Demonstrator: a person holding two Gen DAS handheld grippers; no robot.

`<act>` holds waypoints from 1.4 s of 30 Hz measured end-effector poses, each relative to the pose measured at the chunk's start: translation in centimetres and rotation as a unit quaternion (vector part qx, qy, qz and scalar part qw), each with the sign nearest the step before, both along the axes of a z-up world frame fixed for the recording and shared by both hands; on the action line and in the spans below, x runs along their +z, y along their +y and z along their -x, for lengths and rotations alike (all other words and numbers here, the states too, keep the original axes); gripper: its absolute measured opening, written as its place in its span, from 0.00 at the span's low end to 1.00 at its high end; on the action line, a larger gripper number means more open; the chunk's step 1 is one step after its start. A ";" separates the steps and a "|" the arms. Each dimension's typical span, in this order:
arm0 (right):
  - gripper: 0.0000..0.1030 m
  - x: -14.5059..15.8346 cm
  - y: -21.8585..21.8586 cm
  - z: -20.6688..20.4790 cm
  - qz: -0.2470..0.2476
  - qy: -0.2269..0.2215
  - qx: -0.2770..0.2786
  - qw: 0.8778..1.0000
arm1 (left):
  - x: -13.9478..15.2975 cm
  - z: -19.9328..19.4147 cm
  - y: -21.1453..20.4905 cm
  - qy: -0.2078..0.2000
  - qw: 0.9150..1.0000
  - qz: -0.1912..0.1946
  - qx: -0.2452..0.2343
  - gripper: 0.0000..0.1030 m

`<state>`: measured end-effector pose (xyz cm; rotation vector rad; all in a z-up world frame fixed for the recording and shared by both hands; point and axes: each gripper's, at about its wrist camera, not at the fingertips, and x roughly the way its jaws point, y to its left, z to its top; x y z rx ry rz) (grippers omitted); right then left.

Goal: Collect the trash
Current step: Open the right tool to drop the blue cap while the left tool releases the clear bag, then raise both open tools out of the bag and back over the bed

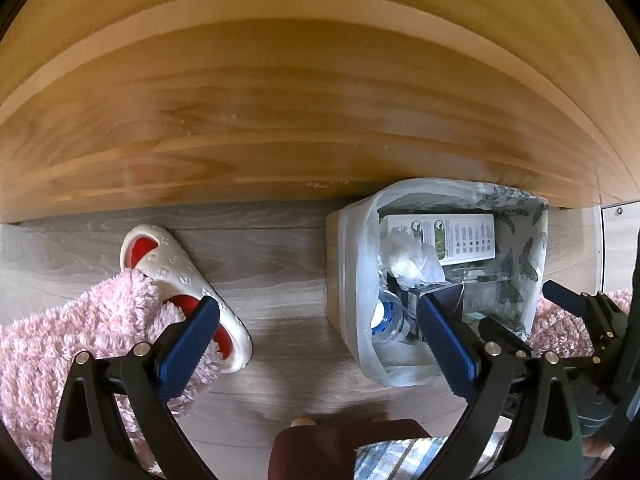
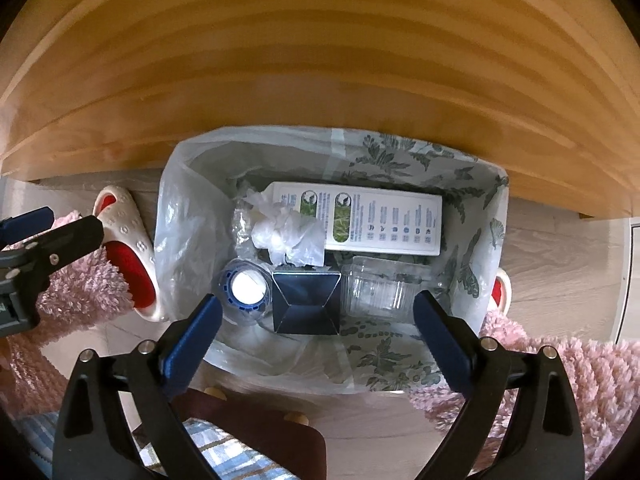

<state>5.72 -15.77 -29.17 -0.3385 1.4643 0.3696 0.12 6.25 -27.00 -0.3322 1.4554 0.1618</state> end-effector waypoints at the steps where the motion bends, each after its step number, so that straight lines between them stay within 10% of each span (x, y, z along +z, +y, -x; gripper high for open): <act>1: 0.89 0.1 -0.1 0.0 -0.002 -0.004 0.000 1.000 | 0.1 0.0 0.0 -0.002 1.000 0.000 -0.001 0.93; 18: 0.89 7.9 -2.4 0.6 -0.058 -0.139 -0.017 0.988 | 5.5 0.9 -1.1 -0.101 0.994 -0.019 -0.022 0.93; 42: 0.90 19.4 -7.1 2.3 -0.129 -0.373 -0.032 0.918 | 18.2 3.3 -3.7 -0.307 0.947 -0.046 -0.082 0.92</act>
